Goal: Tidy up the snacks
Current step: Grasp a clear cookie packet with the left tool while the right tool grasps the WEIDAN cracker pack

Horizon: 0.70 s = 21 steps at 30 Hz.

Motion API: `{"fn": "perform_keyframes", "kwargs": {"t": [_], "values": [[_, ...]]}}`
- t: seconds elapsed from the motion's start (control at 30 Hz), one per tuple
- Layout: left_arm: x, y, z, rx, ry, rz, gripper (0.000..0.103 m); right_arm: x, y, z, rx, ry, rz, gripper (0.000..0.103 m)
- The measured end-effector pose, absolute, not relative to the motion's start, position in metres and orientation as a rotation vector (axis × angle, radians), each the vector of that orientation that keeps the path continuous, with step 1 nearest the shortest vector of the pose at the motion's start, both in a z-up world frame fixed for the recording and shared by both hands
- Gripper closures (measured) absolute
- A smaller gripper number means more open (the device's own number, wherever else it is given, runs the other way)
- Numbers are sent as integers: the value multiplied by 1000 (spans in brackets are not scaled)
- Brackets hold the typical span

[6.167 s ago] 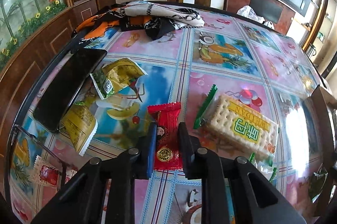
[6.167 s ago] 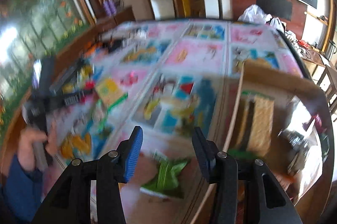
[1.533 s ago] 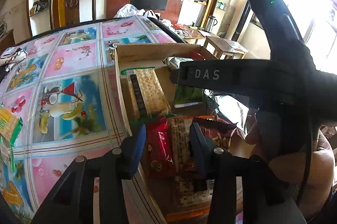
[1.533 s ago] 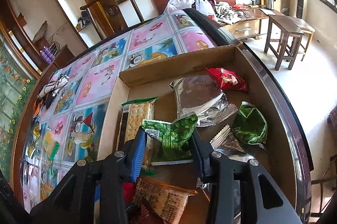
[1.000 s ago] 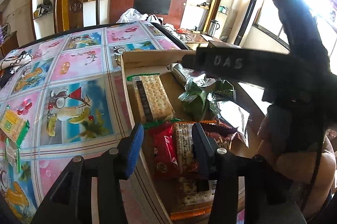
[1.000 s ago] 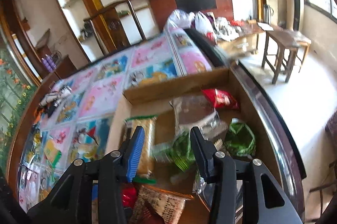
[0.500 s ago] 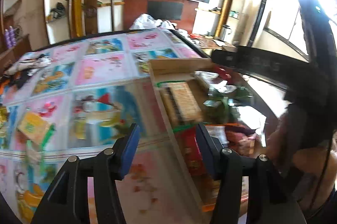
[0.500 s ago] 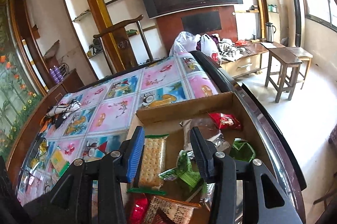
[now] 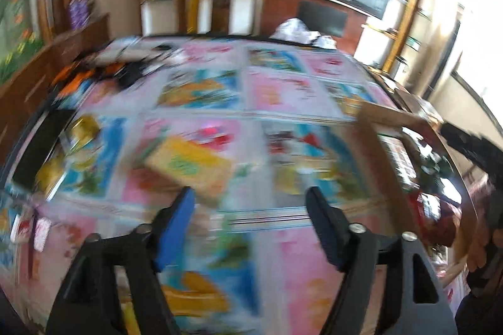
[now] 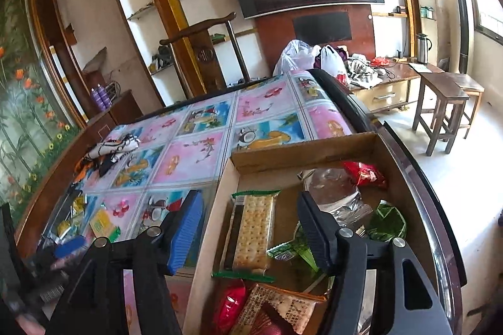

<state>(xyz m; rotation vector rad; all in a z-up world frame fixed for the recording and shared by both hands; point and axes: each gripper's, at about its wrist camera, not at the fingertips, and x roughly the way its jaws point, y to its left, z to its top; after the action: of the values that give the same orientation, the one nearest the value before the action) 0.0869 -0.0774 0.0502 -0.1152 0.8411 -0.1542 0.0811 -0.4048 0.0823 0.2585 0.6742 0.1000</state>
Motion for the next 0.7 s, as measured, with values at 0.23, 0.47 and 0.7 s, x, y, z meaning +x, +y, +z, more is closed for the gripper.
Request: {"fn": "perform_keyframes", "kwargs": {"t": [0.23, 0.47, 0.7], "values": [[105, -30, 21, -303, 999, -122, 27, 80, -401, 81, 236, 673, 81, 37], [110, -56, 10, -118, 993, -94, 28, 80, -401, 79, 233, 675, 87, 37], [107, -54, 9, 1, 975, -35, 65, 76, -394, 83, 218, 646, 114, 37]]}}
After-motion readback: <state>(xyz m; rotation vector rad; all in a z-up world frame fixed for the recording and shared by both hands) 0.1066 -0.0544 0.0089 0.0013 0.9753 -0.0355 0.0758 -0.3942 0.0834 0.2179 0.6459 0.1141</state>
